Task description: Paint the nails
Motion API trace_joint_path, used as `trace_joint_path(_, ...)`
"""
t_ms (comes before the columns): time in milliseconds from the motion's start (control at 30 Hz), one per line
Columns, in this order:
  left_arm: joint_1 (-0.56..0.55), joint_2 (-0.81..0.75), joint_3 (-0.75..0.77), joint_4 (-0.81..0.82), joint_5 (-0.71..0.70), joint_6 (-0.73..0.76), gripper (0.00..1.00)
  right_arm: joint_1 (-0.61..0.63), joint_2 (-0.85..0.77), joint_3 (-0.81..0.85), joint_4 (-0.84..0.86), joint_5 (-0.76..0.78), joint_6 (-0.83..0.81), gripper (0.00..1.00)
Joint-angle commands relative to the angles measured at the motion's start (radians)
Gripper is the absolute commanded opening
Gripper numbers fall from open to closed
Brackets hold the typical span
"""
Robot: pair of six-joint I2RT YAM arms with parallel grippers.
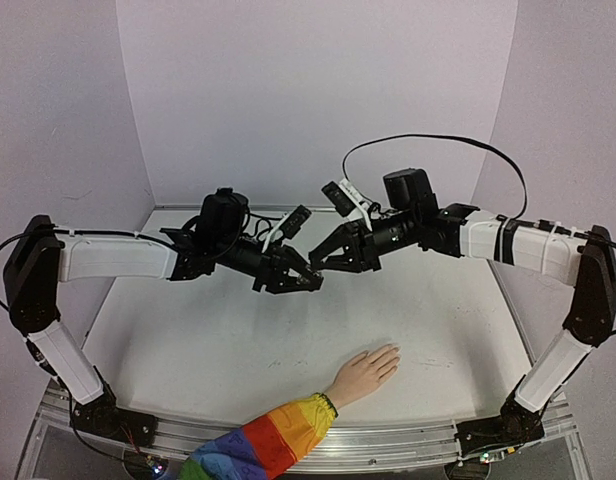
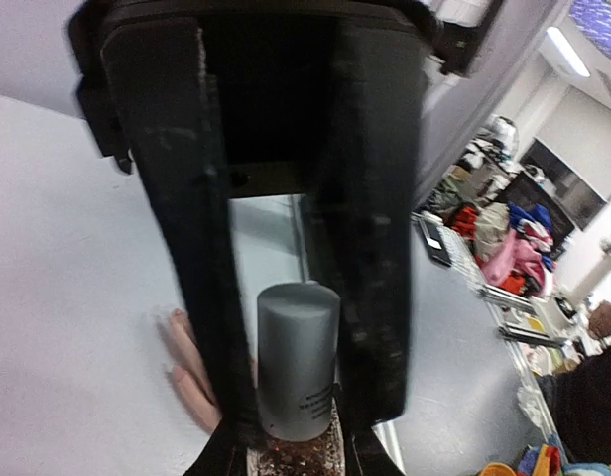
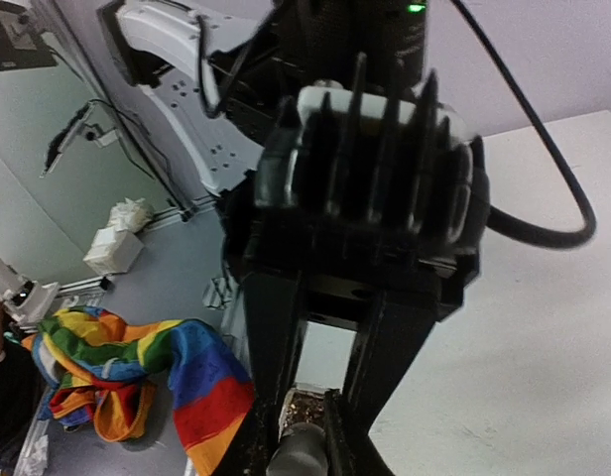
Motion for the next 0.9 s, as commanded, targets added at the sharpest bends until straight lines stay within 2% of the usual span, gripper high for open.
trace_joint_path(0, 0.019, -0.134, -0.052, 0.049, -0.375, 0.019, 0.00, 0.003, -0.075, 0.006, -0.002, 0.250, 0.031, 0.55)
trace_joint_path(100, -0.015, -0.182, -0.100, 0.038, -0.787, 0.100, 0.00, 0.003, -0.122, -0.030, 0.022, 0.560, 0.139, 0.89)
trace_joint_path(133, -0.034, -0.190, -0.108, 0.035, -0.900, 0.159, 0.00, 0.003, -0.138, -0.046, 0.043, 0.632, 0.180, 0.97)
trace_joint_path(200, -0.082, -0.192, -0.108, 0.030, -1.146, 0.234, 0.00, 0.003, -0.171, -0.077, 0.103, 0.690, 0.265, 0.98)
trace_joint_path(267, -0.117, -0.182, -0.096, 0.028, -1.293, 0.276, 0.00, 0.003, -0.200, -0.115, 0.188, 0.709, 0.404, 0.98)
trace_joint_path(367, -0.143, -0.161, -0.074, 0.029, -1.386, 0.295, 0.00, 0.005, -0.197, -0.135, 0.294, 0.706, 0.594, 0.98)
trace_joint_path(500, -0.171, -0.122, -0.037, 0.030, -1.469, 0.303, 0.00, 0.027, -0.133, -0.113, 0.304, 0.813, 0.795, 0.94)
trace_joint_path(633, -0.191, -0.086, -0.010, 0.029, -1.479, 0.308, 0.00, 0.076, -0.089, -0.067, 0.294, 0.909, 0.819, 0.88)
trace_joint_path(867, -0.206, -0.062, 0.006, 0.028, -1.485, 0.309, 0.00, 0.116, -0.006, 0.001, 0.292, 0.918, 0.827, 0.77)
